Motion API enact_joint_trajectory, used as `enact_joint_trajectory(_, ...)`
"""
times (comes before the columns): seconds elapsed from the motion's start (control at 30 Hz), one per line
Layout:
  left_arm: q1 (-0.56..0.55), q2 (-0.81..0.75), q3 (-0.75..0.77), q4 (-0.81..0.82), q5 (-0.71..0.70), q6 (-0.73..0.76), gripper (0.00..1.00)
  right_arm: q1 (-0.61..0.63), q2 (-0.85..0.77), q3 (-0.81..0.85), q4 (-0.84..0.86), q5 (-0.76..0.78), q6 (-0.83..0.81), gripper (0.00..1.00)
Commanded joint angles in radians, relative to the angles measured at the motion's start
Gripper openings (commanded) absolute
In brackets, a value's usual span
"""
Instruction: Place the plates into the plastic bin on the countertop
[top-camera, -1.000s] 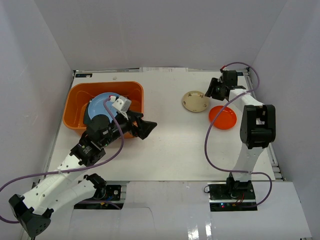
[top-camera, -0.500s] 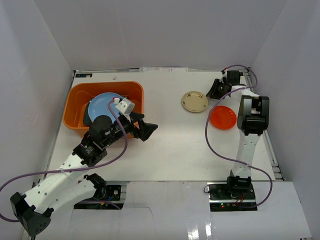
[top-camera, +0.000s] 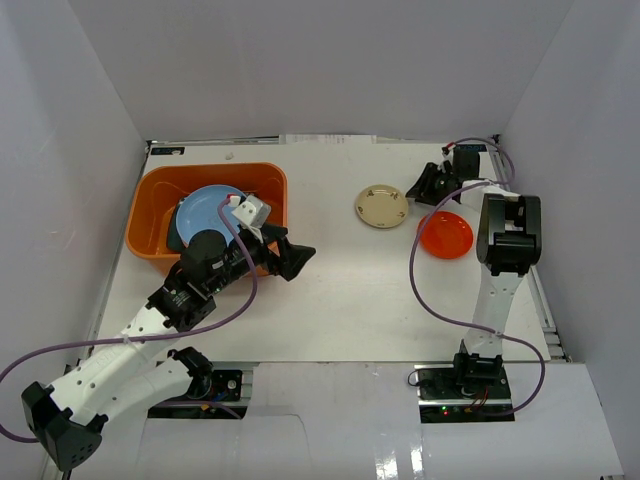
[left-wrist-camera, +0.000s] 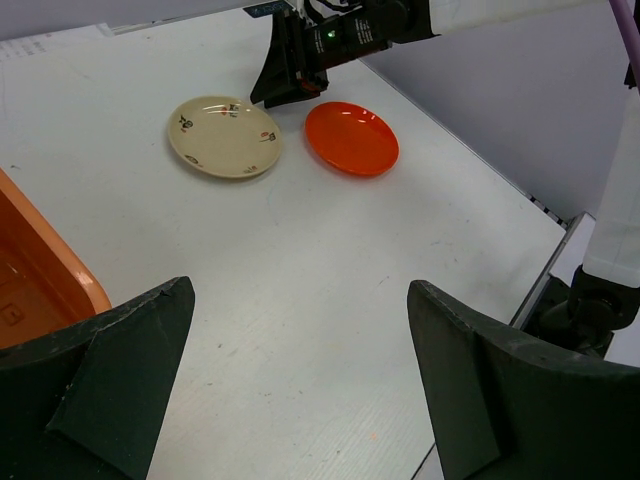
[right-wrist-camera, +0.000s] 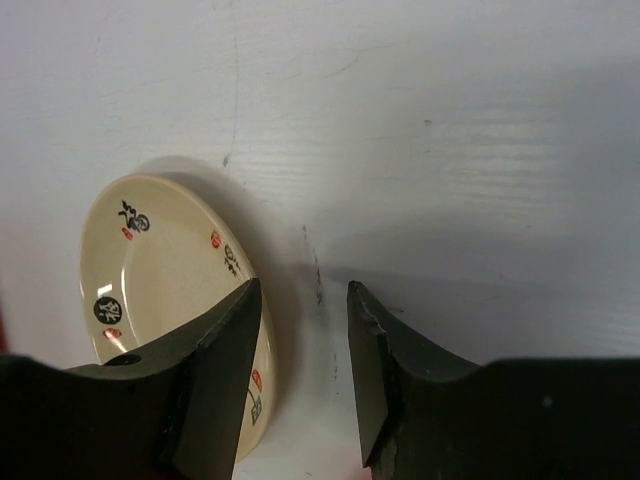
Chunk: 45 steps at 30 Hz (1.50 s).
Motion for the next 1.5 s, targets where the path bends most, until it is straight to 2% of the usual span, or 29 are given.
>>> enact_joint_trajectory(0.0,-0.005,-0.009,-0.008,0.014,-0.004,0.007,0.98,0.0,-0.084,-0.088,0.093,-0.046,0.007,0.46)
enact_joint_trajectory(0.07,-0.005,-0.009,-0.008,0.014,-0.006,0.006,0.98,0.011,-0.101,-0.119,0.099,-0.09,-0.009,0.48)
enact_joint_trajectory(0.23,-0.007,-0.017,-0.008,0.014,-0.004,0.006,0.98,0.022,-0.081,-0.181,0.078,-0.088,-0.019,0.49)
enact_joint_trajectory(0.4,-0.007,-0.023,-0.011,0.013,-0.009,0.004,0.98,0.022,-0.095,-0.246,0.166,-0.096,0.03,0.46)
enact_joint_trajectory(0.53,-0.007,-0.028,-0.009,0.011,-0.009,0.004,0.98,0.051,-0.112,-0.253,0.171,-0.085,0.043,0.39)
enact_joint_trajectory(0.6,-0.007,-0.032,-0.008,0.01,-0.012,0.006,0.98,0.053,-0.107,-0.236,0.146,-0.073,0.038,0.32)
enact_joint_trajectory(0.63,-0.007,-0.035,-0.009,0.008,-0.014,0.006,0.98,0.054,-0.109,-0.236,0.145,-0.073,0.038,0.26)
enact_joint_trajectory(0.67,-0.007,-0.04,-0.009,0.008,-0.015,0.007,0.98,0.054,-0.122,-0.246,0.146,-0.067,0.046,0.12)
enact_joint_trajectory(0.7,-0.007,-0.042,-0.008,0.005,-0.018,0.007,0.98,0.054,-0.13,-0.254,0.161,-0.065,0.052,0.08)
enact_joint_trajectory(0.83,-0.007,-0.063,-0.006,-0.002,-0.037,0.01,0.98,0.053,-0.214,-0.28,0.201,-0.081,0.107,0.08)
enact_joint_trajectory(1.0,-0.007,-0.118,0.001,-0.007,-0.084,0.003,0.98,0.077,-0.434,-0.247,0.233,-0.093,0.214,0.08)
enact_joint_trajectory(1.1,-0.007,-0.152,0.012,0.002,-0.098,-0.025,0.98,0.182,-0.543,-0.156,0.169,-0.015,0.208,0.08)
enact_joint_trajectory(1.17,-0.007,-0.163,0.044,-0.015,-0.119,-0.042,0.98,0.25,-0.558,-0.081,0.137,0.033,0.195,0.08)
enact_joint_trajectory(1.2,-0.007,-0.175,0.052,-0.021,-0.123,-0.045,0.98,0.322,-0.56,-0.061,0.129,0.074,0.19,0.08)
enact_joint_trajectory(1.3,-0.007,-0.2,0.069,-0.018,-0.145,-0.048,0.98,0.458,-0.514,0.017,0.128,0.135,0.19,0.08)
enact_joint_trajectory(1.47,-0.007,-0.204,0.107,-0.015,-0.188,-0.057,0.98,0.586,-0.357,0.137,0.199,0.136,0.242,0.08)
